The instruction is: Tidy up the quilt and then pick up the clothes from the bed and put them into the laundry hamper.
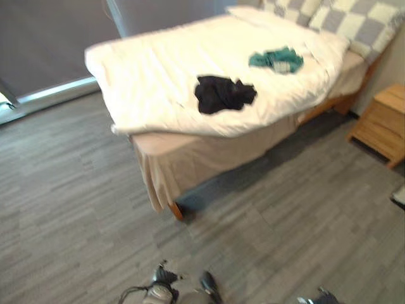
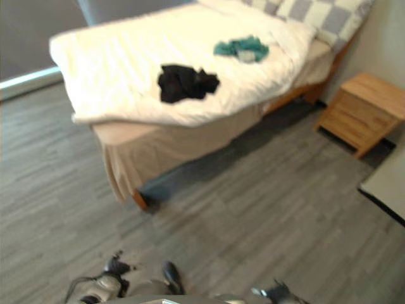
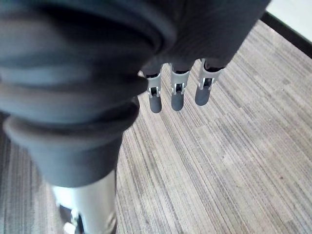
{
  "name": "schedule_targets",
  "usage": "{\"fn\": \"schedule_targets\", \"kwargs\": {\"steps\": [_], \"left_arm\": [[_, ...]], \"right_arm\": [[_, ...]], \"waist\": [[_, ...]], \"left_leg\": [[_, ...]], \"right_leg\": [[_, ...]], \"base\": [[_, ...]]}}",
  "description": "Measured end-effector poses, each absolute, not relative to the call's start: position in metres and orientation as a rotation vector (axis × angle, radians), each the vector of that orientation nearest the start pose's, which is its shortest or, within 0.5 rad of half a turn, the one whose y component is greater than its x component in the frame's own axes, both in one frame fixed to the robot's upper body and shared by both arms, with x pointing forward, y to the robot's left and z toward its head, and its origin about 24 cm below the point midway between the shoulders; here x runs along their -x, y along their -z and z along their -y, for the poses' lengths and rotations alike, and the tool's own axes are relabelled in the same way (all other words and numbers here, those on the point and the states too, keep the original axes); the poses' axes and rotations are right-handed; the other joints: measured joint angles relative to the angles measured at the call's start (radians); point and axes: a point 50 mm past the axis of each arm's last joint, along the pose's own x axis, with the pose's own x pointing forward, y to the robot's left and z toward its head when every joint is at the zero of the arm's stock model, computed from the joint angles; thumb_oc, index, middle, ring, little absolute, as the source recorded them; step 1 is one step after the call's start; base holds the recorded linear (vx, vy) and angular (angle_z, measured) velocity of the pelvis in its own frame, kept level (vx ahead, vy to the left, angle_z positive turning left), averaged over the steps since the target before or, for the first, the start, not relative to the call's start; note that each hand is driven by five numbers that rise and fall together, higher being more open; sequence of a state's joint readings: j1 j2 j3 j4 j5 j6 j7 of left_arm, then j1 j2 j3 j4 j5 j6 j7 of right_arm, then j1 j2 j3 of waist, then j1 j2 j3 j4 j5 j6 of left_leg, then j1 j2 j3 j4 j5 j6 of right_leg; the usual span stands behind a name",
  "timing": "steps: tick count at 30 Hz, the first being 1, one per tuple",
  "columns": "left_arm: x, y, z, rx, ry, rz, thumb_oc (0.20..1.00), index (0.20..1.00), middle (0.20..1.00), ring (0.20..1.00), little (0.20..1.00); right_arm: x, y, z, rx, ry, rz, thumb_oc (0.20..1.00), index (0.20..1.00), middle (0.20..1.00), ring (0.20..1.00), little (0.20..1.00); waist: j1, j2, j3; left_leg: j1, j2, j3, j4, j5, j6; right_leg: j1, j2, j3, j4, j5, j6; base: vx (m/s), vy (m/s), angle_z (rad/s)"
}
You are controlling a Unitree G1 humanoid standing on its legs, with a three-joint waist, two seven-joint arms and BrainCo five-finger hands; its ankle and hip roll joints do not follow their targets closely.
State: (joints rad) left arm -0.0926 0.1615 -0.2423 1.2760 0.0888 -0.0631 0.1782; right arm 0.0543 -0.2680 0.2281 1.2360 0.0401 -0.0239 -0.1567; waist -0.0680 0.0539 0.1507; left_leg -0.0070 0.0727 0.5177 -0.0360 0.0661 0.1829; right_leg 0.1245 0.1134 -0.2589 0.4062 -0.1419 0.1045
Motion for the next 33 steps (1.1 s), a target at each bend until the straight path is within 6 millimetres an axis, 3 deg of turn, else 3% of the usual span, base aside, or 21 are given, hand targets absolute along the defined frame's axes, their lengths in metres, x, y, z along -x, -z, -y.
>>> {"fn": "schedule_targets", "kwargs": {"steps": [1, 2, 3, 4, 5, 6, 9, 12, 14, 15, 17, 19, 21, 22, 23, 24, 25, 26, 30, 32, 33], "left_arm": [[-0.125, 0.156, -0.212, -0.509, 0.009, -1.083, 1.0, 1.0, 1.0, 1.0, 1.0], [-0.125, 0.154, -0.226, -0.538, -0.011, -1.092, 1.0, 1.0, 1.0, 1.0, 1.0], [-0.126, 0.152, -0.232, -0.551, -0.015, -1.092, 1.0, 1.0, 1.0, 1.0, 1.0], [-0.128, 0.152, -0.231, -0.55, -0.008, -1.089, 1.0, 1.0, 1.0, 1.0, 1.0], [-0.129, 0.153, -0.227, -0.543, 0.003, -1.094, 1.0, 1.0, 1.0, 1.0, 1.0], [-0.123, 0.155, -0.226, -0.545, 0.013, -1.113, 1.0, 1.0, 1.0, 1.0, 1.0], [-0.114, 0.154, -0.24, -0.568, -0.013, -1.136, 1.0, 1.0, 1.0, 1.0, 1.0], [-0.107, 0.154, -0.249, -0.603, -0.018, -1.172, 1.0, 1.0, 1.0, 1.0, 1.0], [-0.103, 0.156, -0.247, -0.601, -0.013, -1.182, 1.0, 1.0, 1.0, 1.0, 1.0], [-0.103, 0.157, -0.243, -0.595, 0.0, -1.177, 1.0, 1.0, 1.0, 1.0, 1.0], [-0.107, 0.157, -0.237, -0.58, 0.008, -1.158, 1.0, 1.0, 1.0, 1.0, 1.0], [-0.107, 0.158, -0.233, -0.563, 0.008, -1.153, 1.0, 1.0, 1.0, 1.0, 1.0], [-0.117, 0.156, -0.231, -0.553, -0.001, -1.129, 1.0, 1.0, 1.0, 1.0, 1.0], [-0.125, 0.153, -0.23, -0.551, -0.005, -1.105, 1.0, 1.0, 1.0, 1.0, 1.0], [-0.129, 0.152, -0.229, -0.549, -0.005, -1.093, 1.0, 1.0, 1.0, 1.0, 1.0], [-0.129, 0.152, -0.228, -0.545, -0.007, -1.091, 1.0, 1.0, 1.0, 1.0, 1.0], [-0.127, 0.153, -0.227, -0.54, -0.004, -1.091, 1.0, 1.0, 1.0, 1.0, 1.0], [-0.126, 0.153, -0.224, -0.536, -0.001, -1.082, 1.0, 1.0, 1.0, 1.0, 1.0], [-0.136, 0.15, -0.217, -0.479, -0.05, -1.034, 1.0, 1.0, 1.0, 1.0, 1.0], [-0.137, 0.149, -0.217, -0.393, -0.128, -1.02, 1.0, 1.0, 1.0, 1.0, 1.0], [-0.138, 0.146, -0.225, -0.296, -0.246, -0.999, 1.0, 1.0, 1.0, 1.0, 1.0]], "right_arm": [[-0.065, 0.165, 0.235, 0.41, 0.094, -1.255, 1.0, 1.0, 1.0, 1.0, 1.0], [-0.067, 0.169, 0.215, 0.367, 0.06, -1.25, 1.0, 1.0, 1.0, 1.0, 1.0], [-0.073, 0.169, 0.207, 0.35, 0.05, -1.233, 1.0, 1.0, 1.0, 1.0, 1.0], [-0.078, 0.168, 0.206, 0.347, 0.05, -1.221, 1.0, 1.0, 1.0, 1.0, 1.0], [-0.085, 0.167, 0.21, 0.349, 0.069, -1.208, 1.0, 1.0, 1.0, 1.0, 1.0], [-0.095, 0.163, 0.217, 0.353, 0.097, -1.185, 1.0, 1.0, 1.0, 1.0, 1.0], [-0.101, 0.161, 0.222, 0.364, 0.106, -1.167, 1.0, 1.0, 1.0, 1.0, 1.0], [-0.107, 0.159, 0.226, 0.372, 0.106, -1.156, 1.0, 1.0, 1.0, 1.0, 1.0], [-0.107, 0.159, 0.226, 0.373, 0.104, -1.161, 1.0, 1.0, 1.0, 1.0, 1.0], [-0.106, 0.159, 0.226, 0.373, 0.104, -1.163, 1.0, 1.0, 1.0, 1.0, 1.0], [-0.106, 0.159, 0.229, 0.378, 0.101, -1.171, 1.0, 1.0, 1.0, 1.0, 1.0], [-0.108, 0.157, 0.231, 0.378, 0.094, -1.16, 1.0, 1.0, 1.0, 1.0, 1.0], [-0.119, 0.154, 0.23, 0.375, 0.092, -1.127, 1.0, 1.0, 1.0, 1.0, 1.0], [-0.121, 0.154, 0.231, 0.374, 0.099, -1.126, 1.0, 1.0, 1.0, 1.0, 1.0], [-0.123, 0.153, 0.232, 0.378, 0.101, -1.125, 1.0, 1.0, 1.0, 1.0, 1.0], [-0.122, 0.153, 0.232, 0.381, 0.104, -1.128, 1.0, 1.0, 1.0, 1.0, 1.0], [-0.119, 0.153, 0.235, 0.389, 0.11, -1.136, 1.0, 1.0, 1.0, 1.0, 1.0], [-0.118, 0.153, 0.238, 0.397, 0.112, -1.138, 1.0, 1.0, 1.0, 1.0, 1.0], [-0.117, 0.15, 0.25, 0.422, 0.141, -1.137, 1.0, 1.0, 1.0, 1.0, 1.0], [-0.1, 0.153, 0.257, 0.433, 0.166, -1.181, 1.0, 1.0, 1.0, 1.0, 1.0], [-0.089, 0.154, 0.26, 0.433, 0.183, -1.202, 1.0, 1.0, 1.0, 1.0, 1.0]], "waist": [[-0.013, -0.038, -0.001], [-0.013, -0.113, 0.004], [-0.014, -0.156, 0.016], [-0.011, -0.162, 0.024], [-0.007, -0.144, 0.042], [-0.002, -0.114, 0.066], [0.022, -0.109, 0.071], [0.017, -0.097, 0.069], [0.014, -0.083, 0.068], [0.009, -0.073, 0.072], [0.012, -0.064, 0.072], [0.015, -0.053, 0.066], [0.017, -0.067, 0.076], [0.011, -0.092, 0.092], [0.014, -0.101, 0.102], [0.013, -0.107, 0.105], [0.013, -0.098, 0.109], [0.017, -0.091, 0.107], [0.013, -0.053, 0.113], [0.01, -0.043, 0.111], [0.011, -0.024, 0.1]], "left_leg": [[0.008, -0.024, -0.031, -0.014, 0.0, 0.018], [0.021, -0.076, -0.057, -0.032, 0.001, 0.01], [0.031, -0.112, -0.074, -0.035, -0.001, 0.003], [0.033, -0.124, -0.096, -0.037, -0.013, 0.007], [0.052, -0.124, -0.112, -0.044, 0.001, -0.01], [0.08, -0.115, -0.153, -0.044, -0.011, -0.04], [0.097, -0.122, -0.199, -0.051, -0.043, -0.091], [0.085, -0.114, -0.26, -0.049, -0.055, -0.114], [0.086, -0.106, -0.288, -0.045, -0.05, -0.121], [0.095, -0.095, -0.31, -0.045, -0.045, -0.137], [0.12, -0.084, -0.315, -0.045, -0.02, -0.178], [0.136, -0.07, -0.313, -0.038, -0.007, -0.217], [0.054, -0.068, -0.319, 0.105, -0.009, -0.263], [-0.003, -0.071, -0.31, 0.216, 0.0, -0.291], [-0.033, -0.065, -0.289, 0.271, 0.002, -0.305], [-0.042, -0.054, -0.27, 0.293, -0.001, -0.306], [-0.04, 0.011, -0.236, 0.278, -0.008, -0.306], [-0.025, 0.035, -0.224, 0.2, -0.006, -0.305], [-0.002, 0.088, -0.249, -0.005, 0.043, -0.305], [0.037, 0.096, -0.248, -0.038, 0.066, -0.301], [0.07, 0.093, -0.237, -0.037, 0.107, -0.294]], "right_leg": [[-0.061, -0.032, 0.021, 0.135, -0.034, 0.007], [-0.188, -0.117, 0.068, 0.317, -0.069, 0.029], [-0.271, -0.178, 0.129, 0.385, -0.069, 0.029], [-0.317, -0.201, 0.164, 0.407, -0.069, 0.028], [-0.352, -0.22, 0.184, 0.381, -0.068, 0.029], [-0.339, -0.224, 0.189, 0.247, -0.068, 0.028], [-0.332, -0.23, 0.226, -0.055, -0.057, 0.033], [-0.277, -0.217, 0.263, -0.326, 0.147, 0.048], [-0.22, -0.208, 0.245, -0.426, 0.263, 0.022], [-0.168, -0.201, 0.22, -0.479, 0.305, -0.033], [-0.133, -0.193, 0.207, -0.484, 0.288, -0.071], [-0.109, -0.179, 0.205, -0.485, 0.252, -0.085], [-0.104, -0.196, 0.186, -0.486, 0.231, -0.095], [-0.095, -0.224, 0.164, -0.487, 0.228, -0.141], [-0.085, -0.229, 0.159, -0.488, 0.225, -0.162], [-0.08, -0.228, 0.155, -0.488, 0.221, -0.168], [-0.049, -0.211, 0.145, -0.493, 0.2, -0.183], [-0.053, -0.202, 0.148, -0.493, 0.195, -0.186], [-0.049, -0.171, 0.152, -0.491, 0.198, -0.172], [-0.028, -0.158, 0.15, -0.487, 0.188, -0.159], [-0.012, -0.145, 0.152, -0.487, 0.183, -0.15]], "base": [[0.11, 0.084, 0.96], [0.2, 0.099, 0.96], [0.24, 0.048, 0.92], [0.35, -0.047, 0.84], [0.35, -0.097, 0.85], [0.27, -0.088, 0.81], [0.28, -0.181, 0.62], [0.3, -0.206, 0.47], [0.32, -0.209, 0.37], [0.24, -0.178, 0.42], [0.28, -0.224, 0.29], [0.2, -0.231, 0.11], [0.16, -0.257, 0.33], [0.13, -0.163, 0.37], [0.14, -0.043, 0.3], [0.17, 0.006, 0.23], [0.34, 0.039, 0.13], [0.26, 0.048, 0.03], [0.21, 0.053, -0.11], [0.24, 0.067, -0.04], [0.1, 0.033, -0.06]]}}
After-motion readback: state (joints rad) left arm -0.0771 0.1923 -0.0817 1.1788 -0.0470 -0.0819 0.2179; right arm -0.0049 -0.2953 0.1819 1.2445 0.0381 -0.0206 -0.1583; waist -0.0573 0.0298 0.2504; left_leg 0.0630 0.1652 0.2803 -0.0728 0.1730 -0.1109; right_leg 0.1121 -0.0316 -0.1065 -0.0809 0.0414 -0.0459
